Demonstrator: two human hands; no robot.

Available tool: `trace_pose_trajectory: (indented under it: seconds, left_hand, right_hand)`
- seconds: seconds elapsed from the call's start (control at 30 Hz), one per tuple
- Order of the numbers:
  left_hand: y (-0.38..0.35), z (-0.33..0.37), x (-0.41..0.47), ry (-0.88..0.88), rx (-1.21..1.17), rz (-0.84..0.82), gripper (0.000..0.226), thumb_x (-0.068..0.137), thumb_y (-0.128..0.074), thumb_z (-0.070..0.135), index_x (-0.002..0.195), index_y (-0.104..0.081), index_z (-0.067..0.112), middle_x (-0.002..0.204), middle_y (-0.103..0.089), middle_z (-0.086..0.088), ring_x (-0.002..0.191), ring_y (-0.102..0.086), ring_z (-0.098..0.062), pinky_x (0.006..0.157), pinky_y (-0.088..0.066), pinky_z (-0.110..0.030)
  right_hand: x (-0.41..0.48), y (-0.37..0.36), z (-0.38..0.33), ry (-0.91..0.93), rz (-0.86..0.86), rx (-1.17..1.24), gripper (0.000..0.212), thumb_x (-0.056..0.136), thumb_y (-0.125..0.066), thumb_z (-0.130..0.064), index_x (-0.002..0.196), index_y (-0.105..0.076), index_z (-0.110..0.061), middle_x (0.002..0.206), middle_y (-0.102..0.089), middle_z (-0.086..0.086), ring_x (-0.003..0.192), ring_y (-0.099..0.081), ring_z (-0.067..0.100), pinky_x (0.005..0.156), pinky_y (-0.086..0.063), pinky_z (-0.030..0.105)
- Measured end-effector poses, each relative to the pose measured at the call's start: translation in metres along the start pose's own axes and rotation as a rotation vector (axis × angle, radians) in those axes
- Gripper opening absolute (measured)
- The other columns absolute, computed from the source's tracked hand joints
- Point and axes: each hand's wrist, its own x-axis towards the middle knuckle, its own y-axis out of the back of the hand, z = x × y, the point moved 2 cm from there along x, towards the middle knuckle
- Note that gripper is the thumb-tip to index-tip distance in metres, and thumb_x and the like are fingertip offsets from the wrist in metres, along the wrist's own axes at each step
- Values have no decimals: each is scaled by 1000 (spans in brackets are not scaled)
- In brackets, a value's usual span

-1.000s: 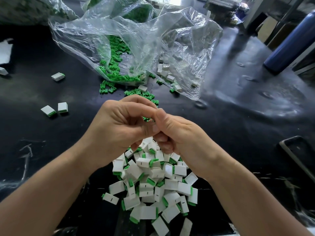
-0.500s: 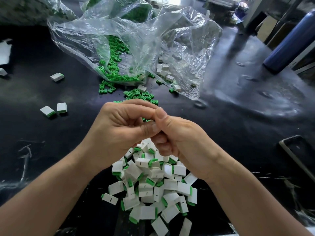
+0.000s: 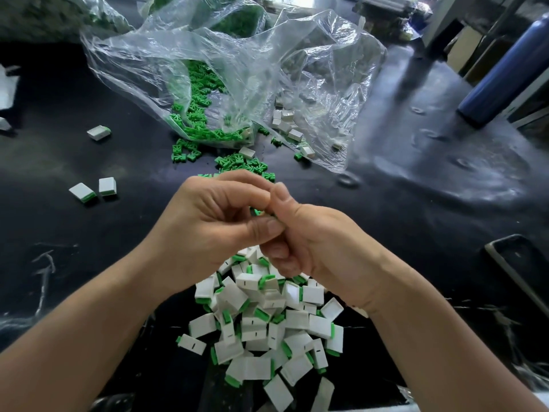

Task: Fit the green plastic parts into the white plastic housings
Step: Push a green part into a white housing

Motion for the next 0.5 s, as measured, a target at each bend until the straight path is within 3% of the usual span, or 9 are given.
trace_pose_trajectory:
  seconds: [0.1,0.2,0.3,0.4,0.5]
  left_hand:
    - [2,-1,1,-2,13,15,25,65,-67,10,89,-69,4,91,-65,-11,71,-65,-29,61,-55,-37]
    - [-1,0,1,-45,23,19,21,67,-65,7,88,-68,6,90,-64,-14,65,-63,-8,56,-49,-17]
    - [-3,-1,0,-61,30,19,19,68,-64,3,87,-67,3,92,-63,-14,61,-60,0,53,-45,-9]
    - [-2,0,0,-57,-47,14,9,67,-66,0,73,-70,-4,90,-64,-14,61,-61,0,51,-44,-8]
    - [-1,3,0,-48,-134,5,17,63,-71,1,79,-70,-3,83,-66,-6,55,-60,-6,45,-43,-10]
  right_hand:
    - [1,-2,-1,20,14,61,48,85,-47,-51,81,-49,-4,57,-30,-6,53,-24,7,49,-19,20]
    - [1,-6,-2,71,66,63,38,84,-47,-50,68,-38,-17,59,-22,-3,54,-16,10,49,-15,23]
    - [0,-7,-1,91,79,63,33,75,-41,-50,66,-36,-18,61,-21,-2,54,-17,9,50,-16,24]
    - [0,-6,1,97,58,103,41,81,-45,-55,63,-38,-18,59,-22,-4,52,-20,7,47,-20,20]
    - [1,-7,0,123,-42,140,39,84,-36,-52,73,-57,-22,56,-29,-10,52,-22,6,49,-20,20]
